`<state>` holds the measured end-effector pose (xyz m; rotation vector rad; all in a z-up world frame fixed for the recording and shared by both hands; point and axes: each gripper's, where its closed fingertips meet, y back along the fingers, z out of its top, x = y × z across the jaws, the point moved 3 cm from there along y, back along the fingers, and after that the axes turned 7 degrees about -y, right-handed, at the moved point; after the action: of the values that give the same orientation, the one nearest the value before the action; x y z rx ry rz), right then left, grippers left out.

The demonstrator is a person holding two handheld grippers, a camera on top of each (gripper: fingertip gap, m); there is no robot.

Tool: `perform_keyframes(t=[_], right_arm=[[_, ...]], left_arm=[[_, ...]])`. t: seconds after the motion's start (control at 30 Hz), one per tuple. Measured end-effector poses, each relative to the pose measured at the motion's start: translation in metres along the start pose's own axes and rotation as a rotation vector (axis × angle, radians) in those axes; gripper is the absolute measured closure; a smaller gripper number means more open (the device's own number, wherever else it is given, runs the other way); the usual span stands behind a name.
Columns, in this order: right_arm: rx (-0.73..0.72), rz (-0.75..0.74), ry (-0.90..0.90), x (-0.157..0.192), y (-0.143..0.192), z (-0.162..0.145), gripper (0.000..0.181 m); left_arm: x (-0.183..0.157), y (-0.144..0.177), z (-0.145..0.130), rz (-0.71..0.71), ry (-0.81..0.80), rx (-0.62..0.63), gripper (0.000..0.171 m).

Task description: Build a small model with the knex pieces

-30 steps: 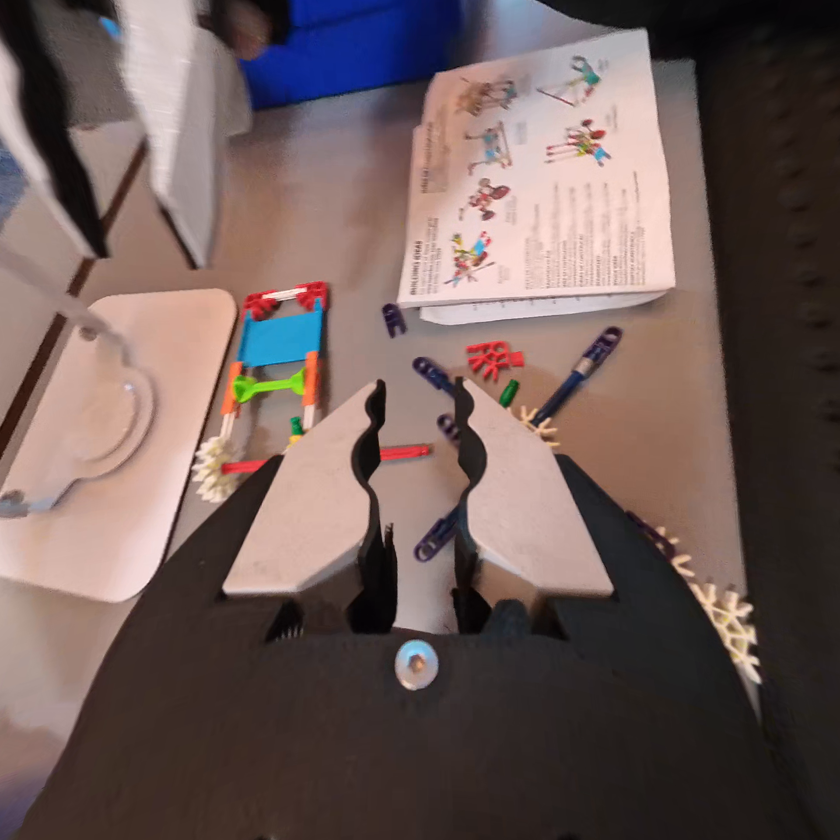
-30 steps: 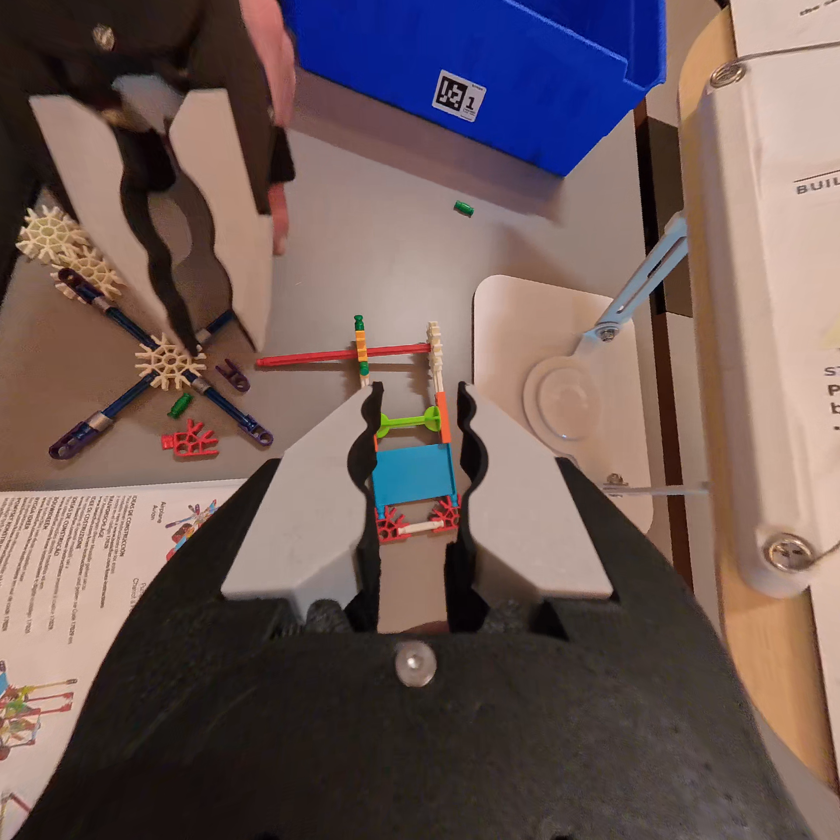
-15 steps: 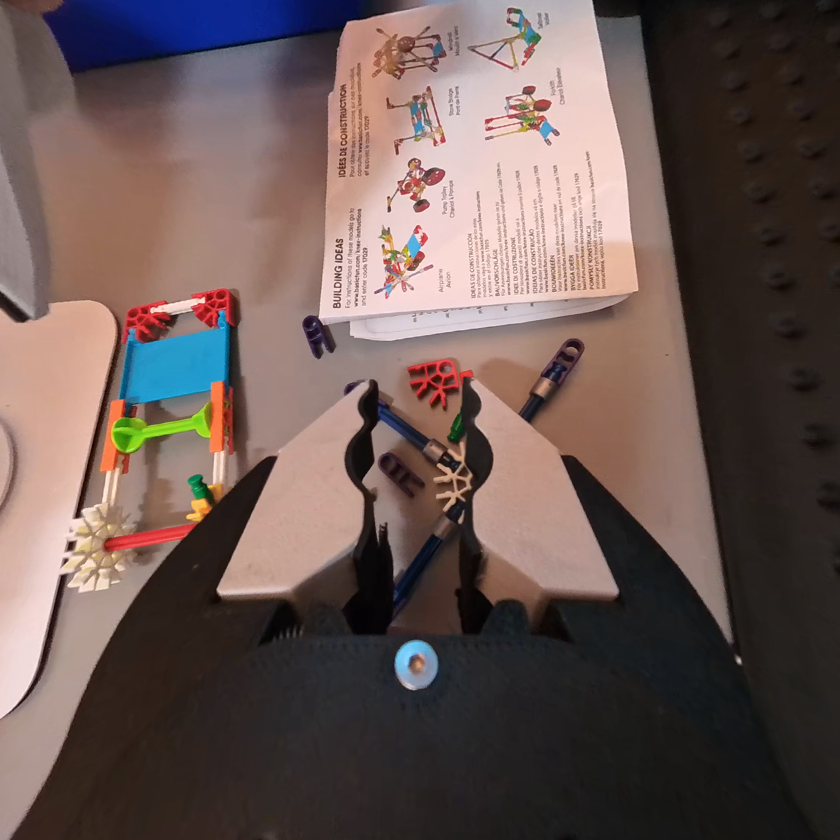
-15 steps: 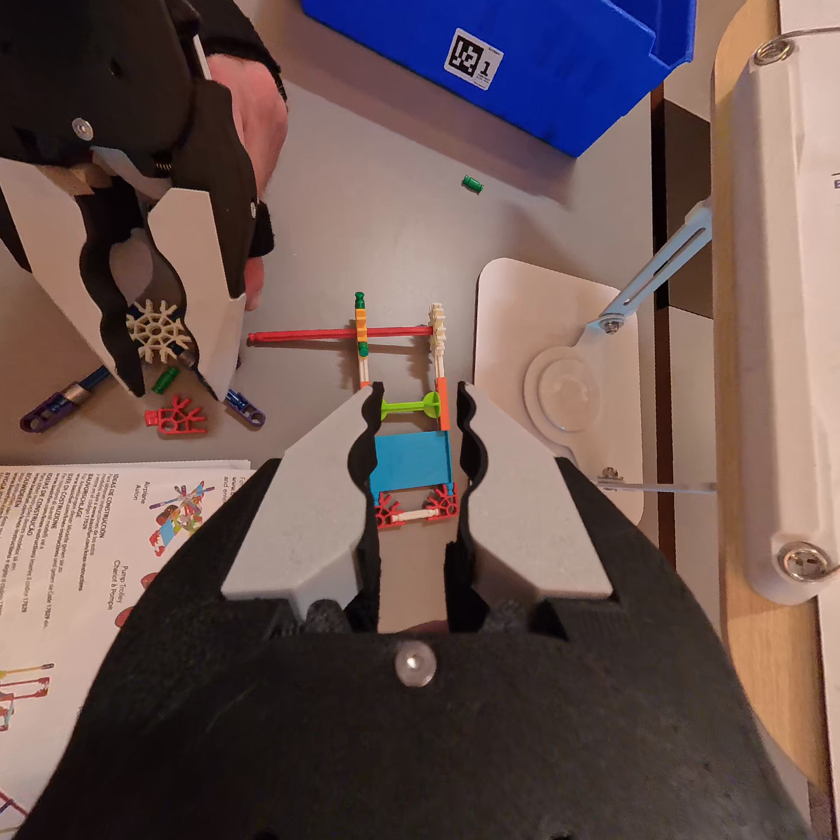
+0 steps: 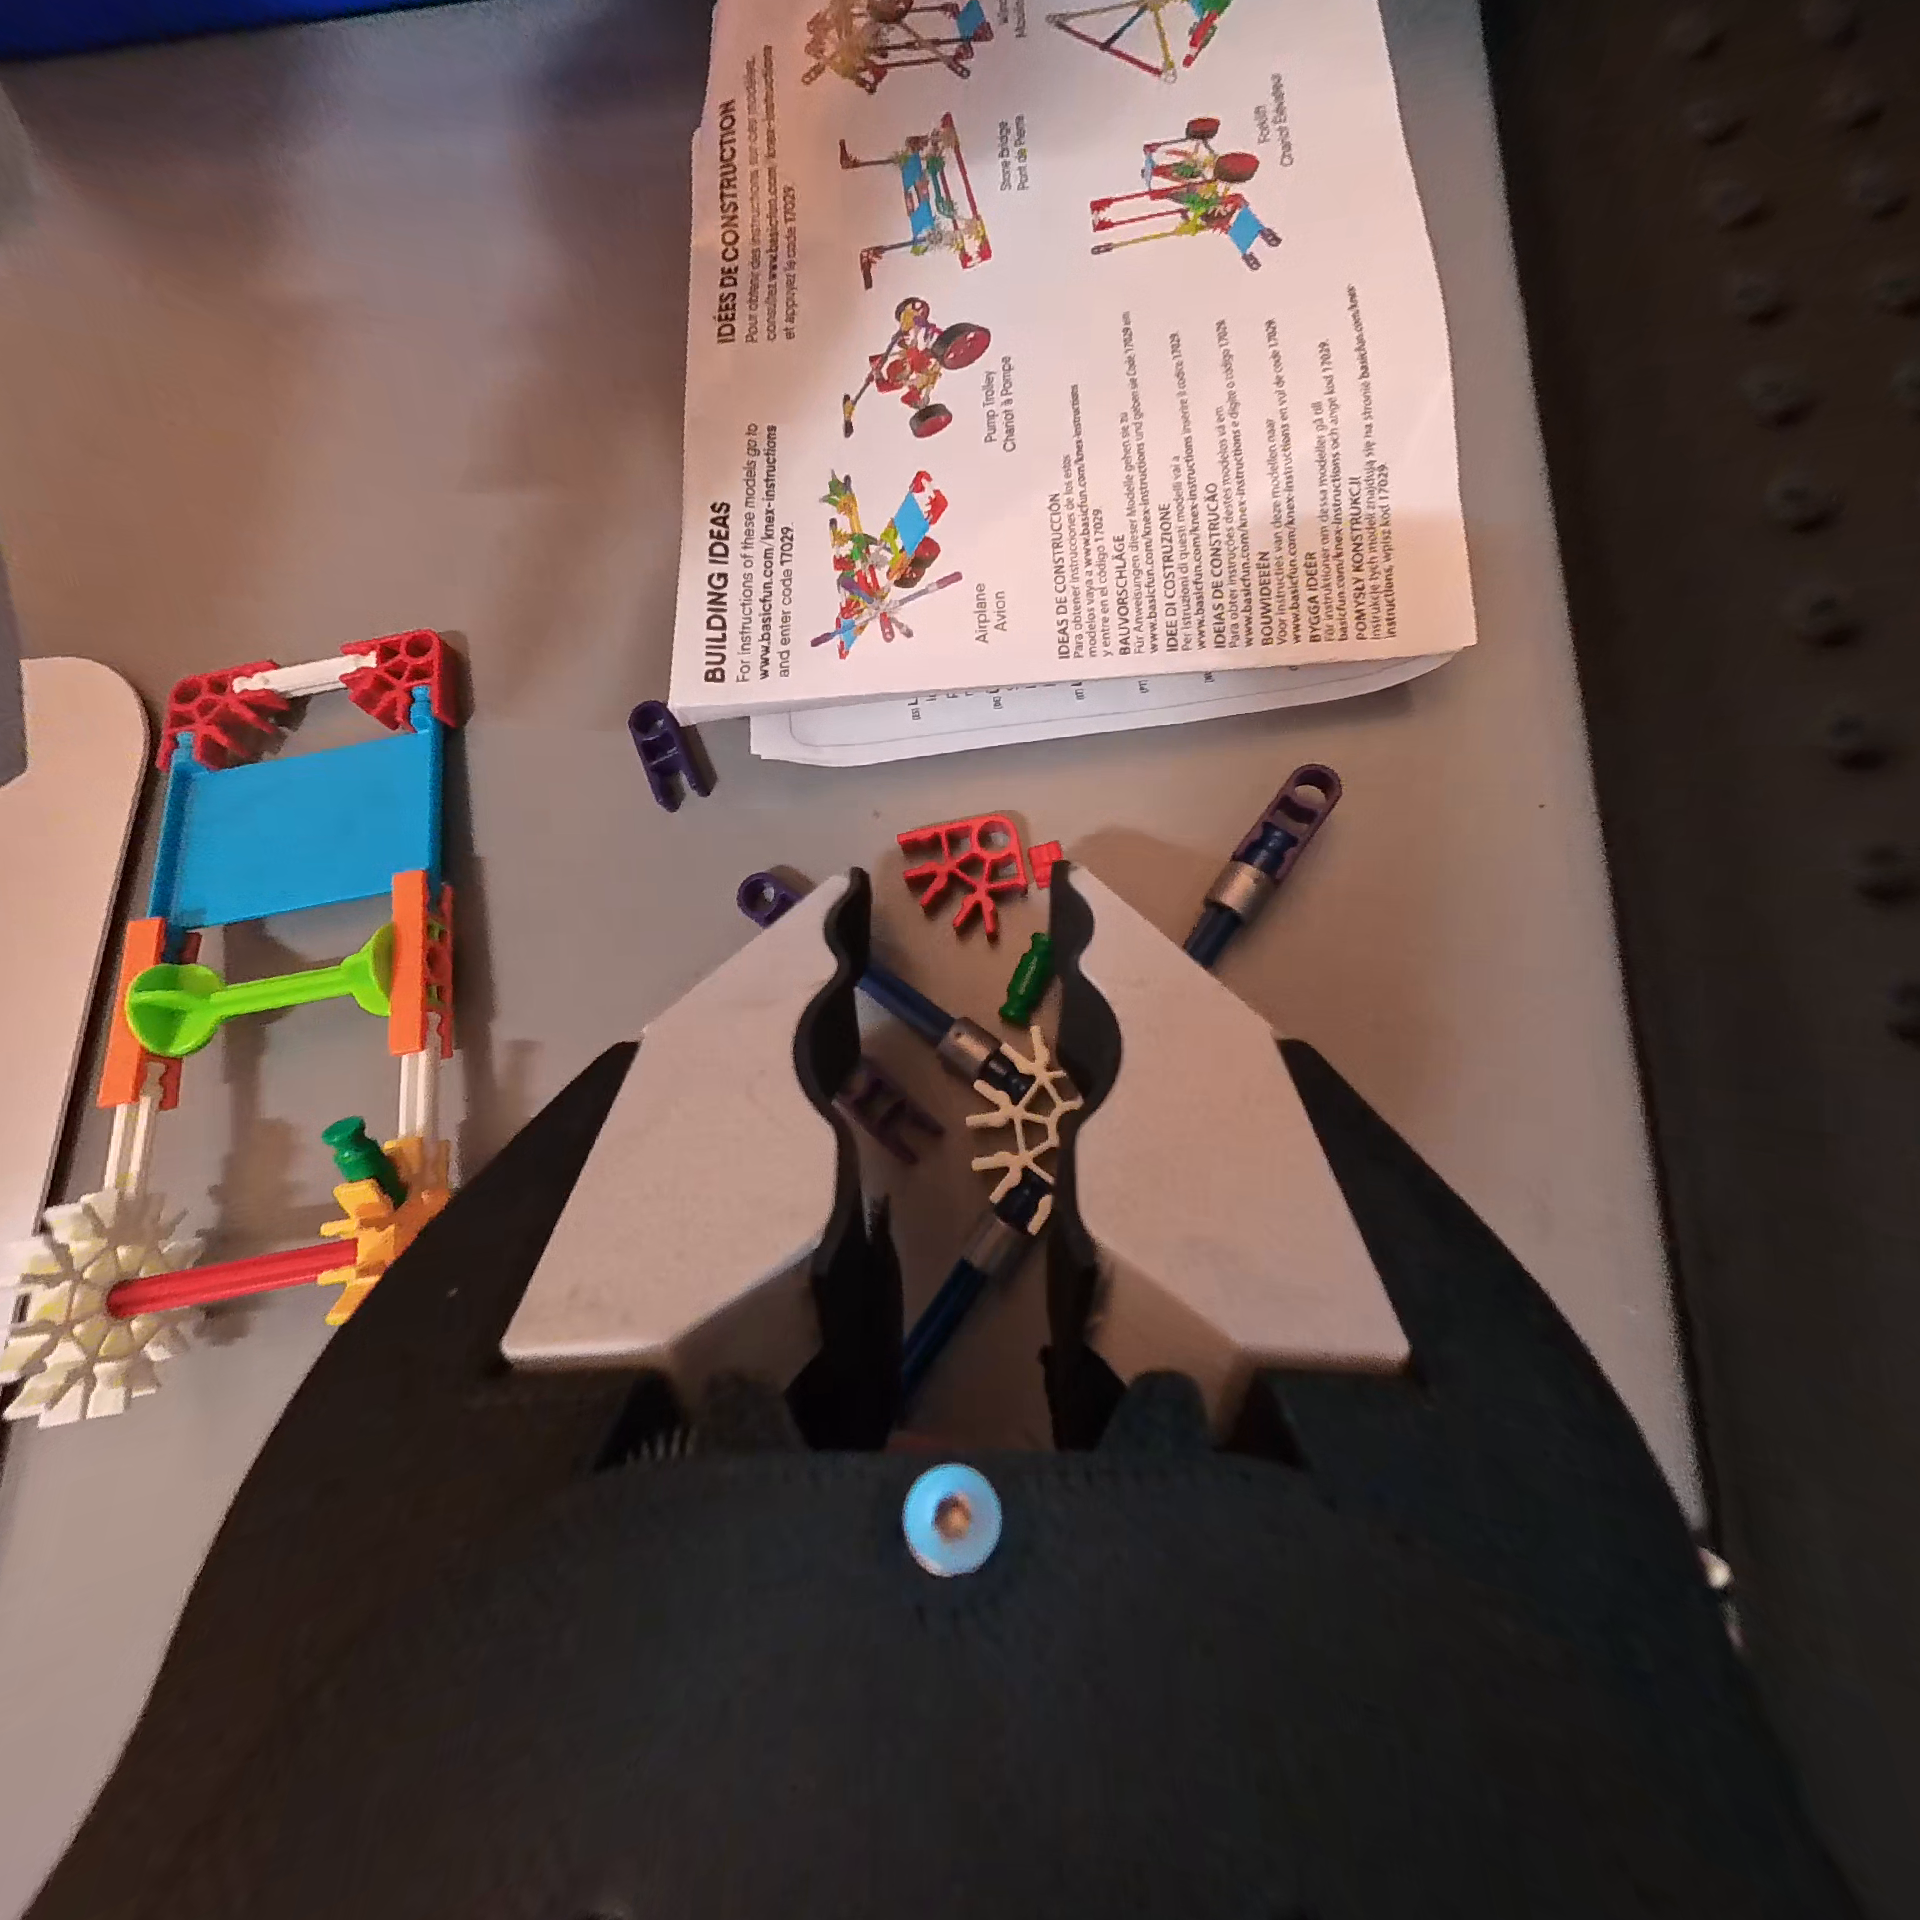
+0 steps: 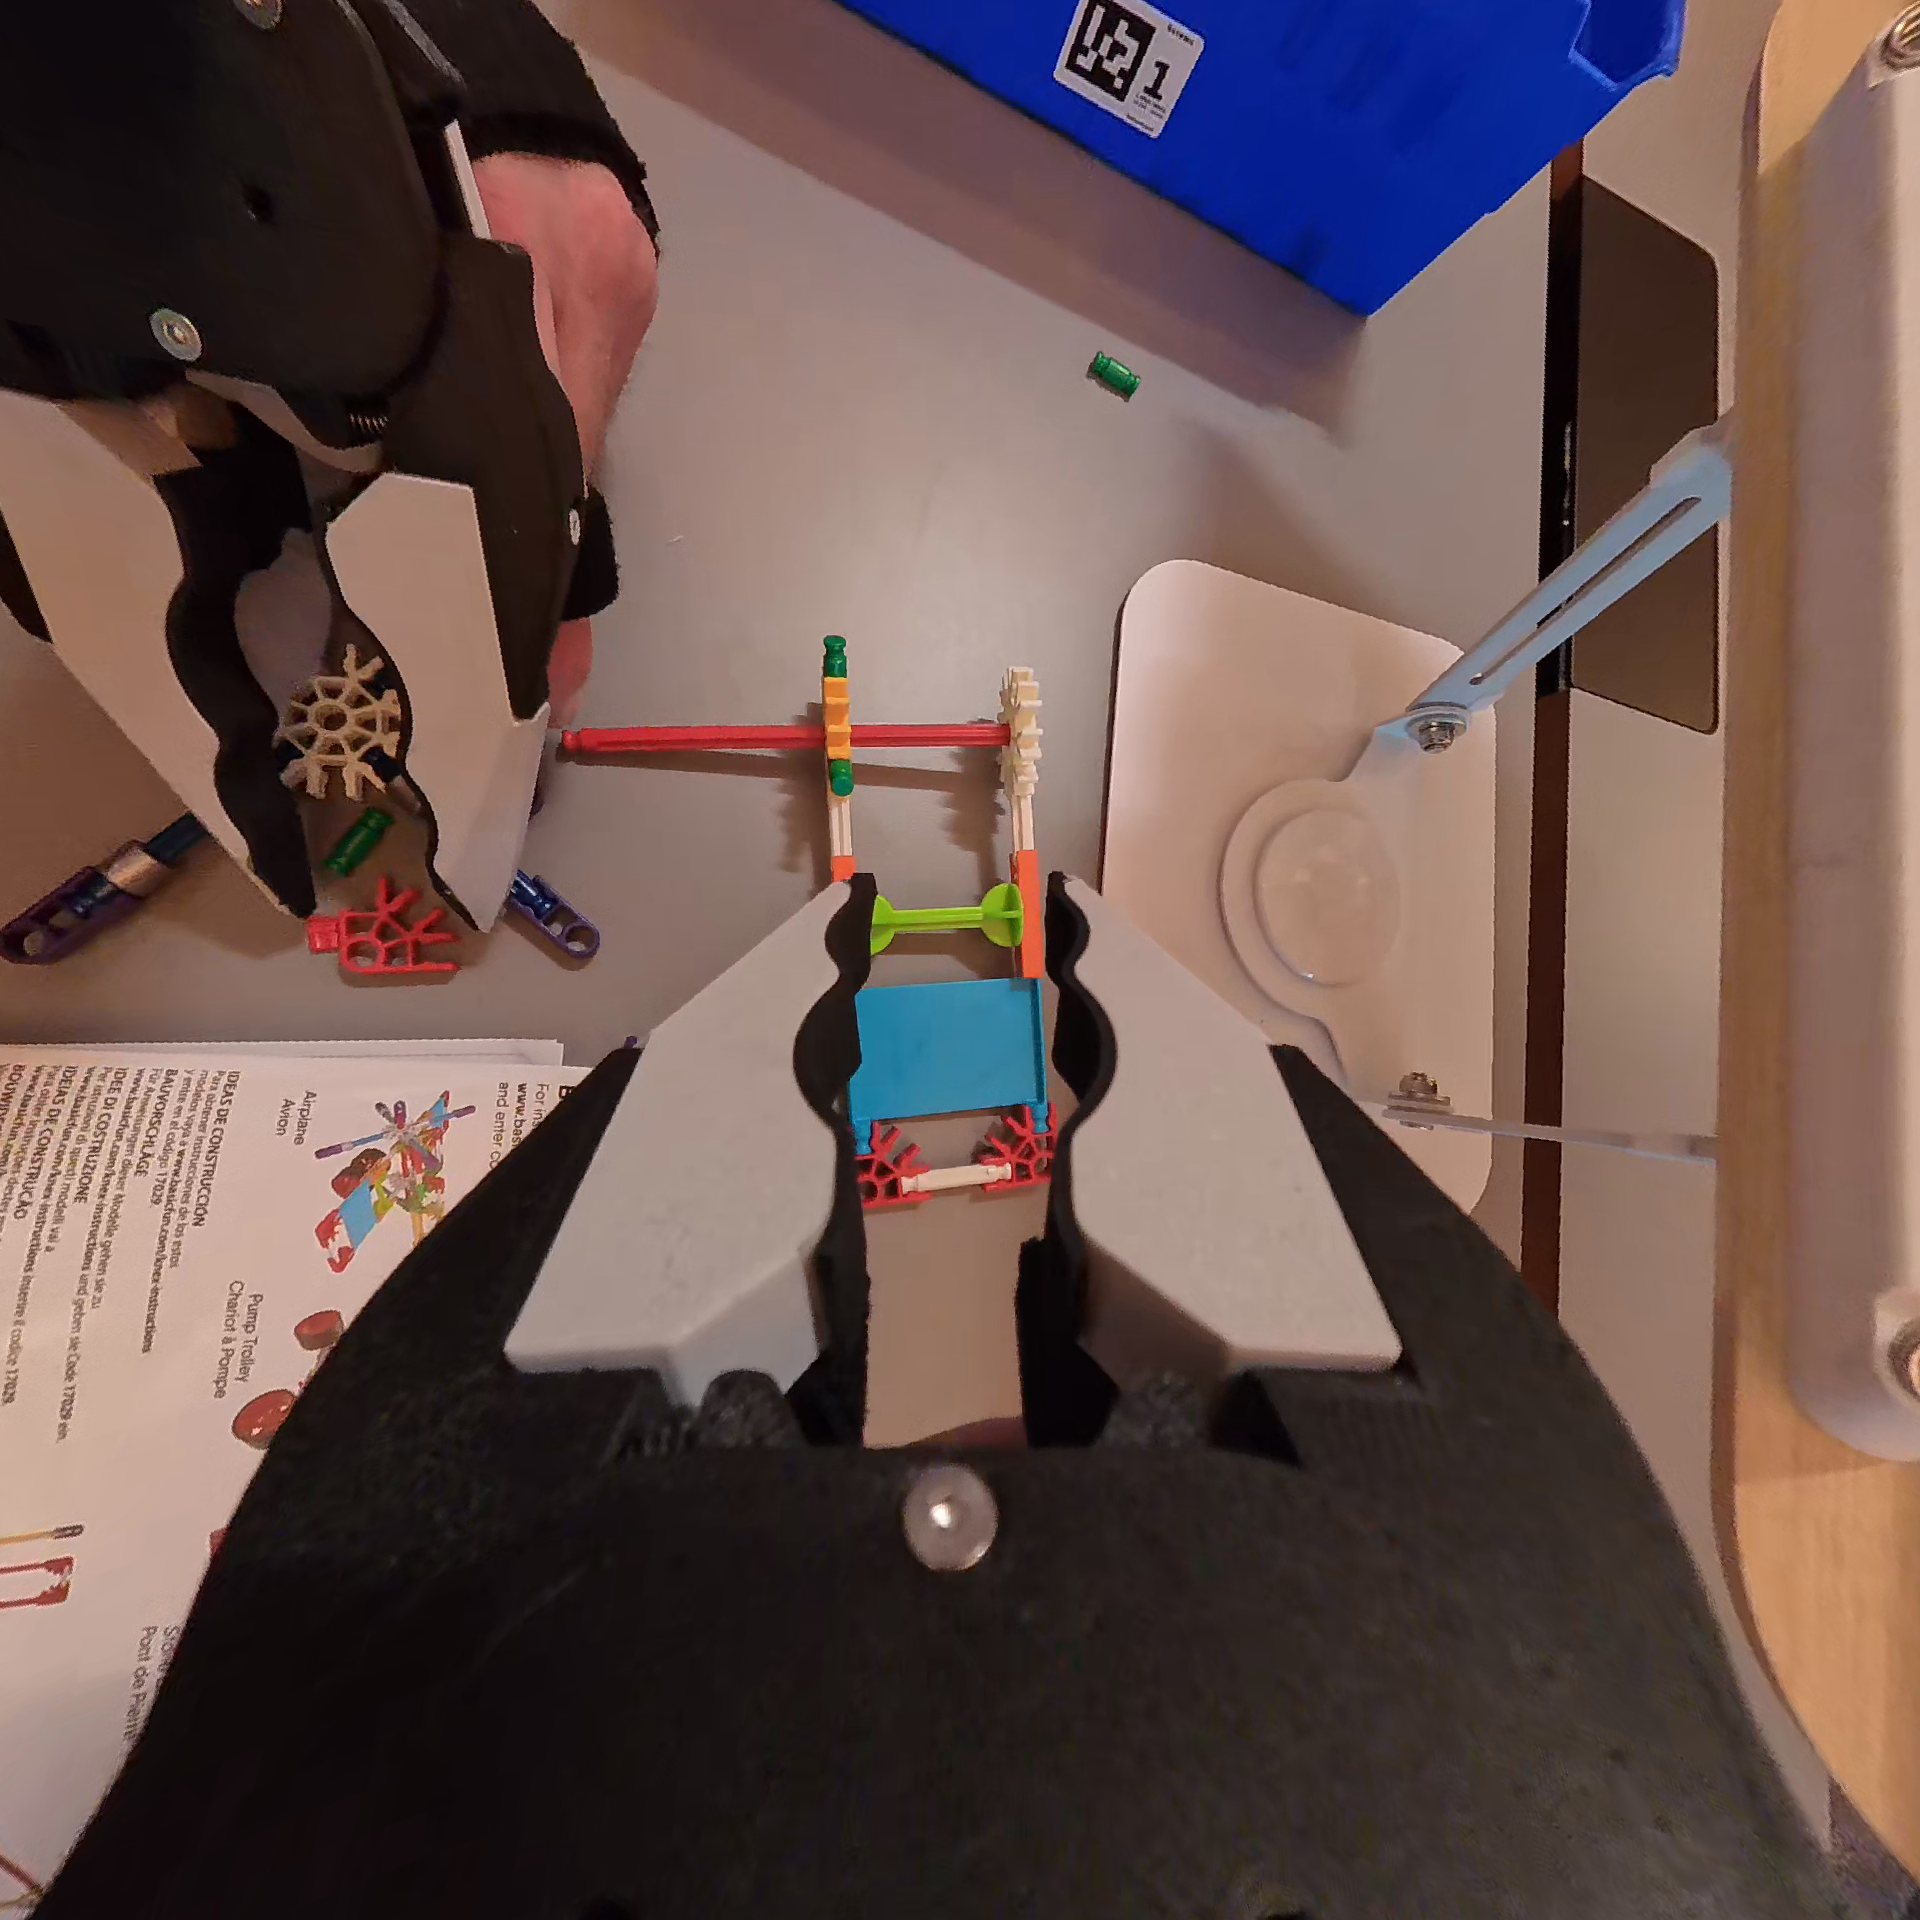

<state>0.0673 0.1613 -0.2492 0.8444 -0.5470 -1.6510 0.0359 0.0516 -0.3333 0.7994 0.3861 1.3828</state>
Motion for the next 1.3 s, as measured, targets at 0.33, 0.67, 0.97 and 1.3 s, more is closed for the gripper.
perform_keyframes(t=[0.33,0.67,0.97,1.3], right_arm=[[0.005,0.004,0.008,0.001,-0.001,-0.001,0.15],[0.0,0.002,0.017,0.002,0.001,0.001,0.15],[-0.006,0.0,0.024,0.003,0.003,0.003,0.15],[-0.069,0.02,0.034,0.01,0.013,0.016,0.151]], left_arm=[[-0.003,-0.005,-0.002,-0.02,-0.002,0.005,0.149],[-0.003,-0.003,-0.002,-0.012,-0.006,0.007,0.148],[-0.004,-0.003,-0.003,-0.015,-0.011,0.011,0.152],[0.021,0.025,0.015,0.11,0.028,-0.114,0.153]])
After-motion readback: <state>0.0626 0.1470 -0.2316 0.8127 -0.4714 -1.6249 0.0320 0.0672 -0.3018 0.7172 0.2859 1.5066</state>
